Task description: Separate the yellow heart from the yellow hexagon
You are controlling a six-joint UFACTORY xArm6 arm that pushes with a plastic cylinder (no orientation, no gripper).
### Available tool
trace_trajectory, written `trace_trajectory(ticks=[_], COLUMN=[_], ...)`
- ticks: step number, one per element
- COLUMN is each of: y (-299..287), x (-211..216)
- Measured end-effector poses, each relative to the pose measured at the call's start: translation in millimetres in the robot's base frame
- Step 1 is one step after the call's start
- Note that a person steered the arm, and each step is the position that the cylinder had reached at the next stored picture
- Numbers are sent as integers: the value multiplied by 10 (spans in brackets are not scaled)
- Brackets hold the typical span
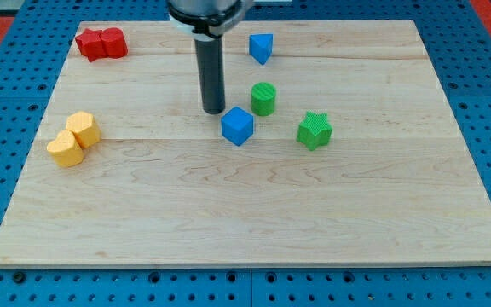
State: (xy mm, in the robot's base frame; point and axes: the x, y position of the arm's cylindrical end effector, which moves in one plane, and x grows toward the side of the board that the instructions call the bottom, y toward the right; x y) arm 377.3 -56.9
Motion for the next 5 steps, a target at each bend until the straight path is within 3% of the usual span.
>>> trace_trajectory(ticks=[3,4,5], y=[-327,-58,649], x=[-1130,-1577,-1761])
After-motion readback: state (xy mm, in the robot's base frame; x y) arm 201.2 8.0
